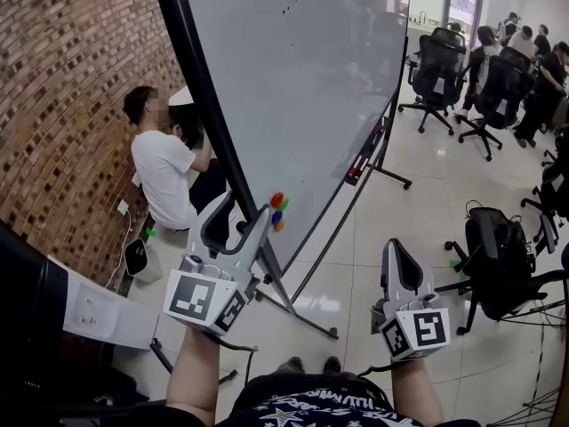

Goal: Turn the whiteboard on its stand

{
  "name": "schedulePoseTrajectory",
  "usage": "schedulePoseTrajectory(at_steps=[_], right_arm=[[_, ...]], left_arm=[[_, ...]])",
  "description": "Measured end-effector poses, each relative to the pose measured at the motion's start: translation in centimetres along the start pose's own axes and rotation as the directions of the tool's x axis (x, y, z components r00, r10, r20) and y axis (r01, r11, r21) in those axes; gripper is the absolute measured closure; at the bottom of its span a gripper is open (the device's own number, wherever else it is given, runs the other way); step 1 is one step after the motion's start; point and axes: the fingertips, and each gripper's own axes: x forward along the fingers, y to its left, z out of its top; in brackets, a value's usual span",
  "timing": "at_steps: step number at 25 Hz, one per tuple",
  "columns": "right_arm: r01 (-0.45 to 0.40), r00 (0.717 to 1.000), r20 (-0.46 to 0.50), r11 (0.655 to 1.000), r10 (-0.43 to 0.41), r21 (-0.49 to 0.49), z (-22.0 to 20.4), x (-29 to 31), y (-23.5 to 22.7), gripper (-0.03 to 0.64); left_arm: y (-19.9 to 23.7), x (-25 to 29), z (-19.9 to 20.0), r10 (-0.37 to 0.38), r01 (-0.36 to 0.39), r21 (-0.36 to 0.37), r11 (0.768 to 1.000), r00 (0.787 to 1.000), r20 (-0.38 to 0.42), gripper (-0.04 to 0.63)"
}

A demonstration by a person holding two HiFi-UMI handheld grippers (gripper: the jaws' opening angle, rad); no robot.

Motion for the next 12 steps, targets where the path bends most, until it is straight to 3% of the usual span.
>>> schedulePoseTrajectory(at_steps=[4,8,12], right_arm=[[0.003,1.0,0.0,1.0,-0.003,-0.005,0.1,0.1,0.3,0.609],[0.014,1.0,-0.002,1.0,-0.014,-0.005,0.1,0.1,0.1,0.609],[0.019,1.0,-0.007,1.0,-0.019,-0.003,-0.1,0.0,0.1,0.609]], left_arm=[[0.4,1.0,0.1,-0.008,0.008,-0.009,1.0,1.0,-0.013,0.372],[0.2,1.6,-0.1,-0.023,0.023,0.0,1.0,0.999,-0.043,0.431],[0.3,1.7,0.0,-0.012,0.012,0.004,1.0,0.999,-0.033,0.448]])
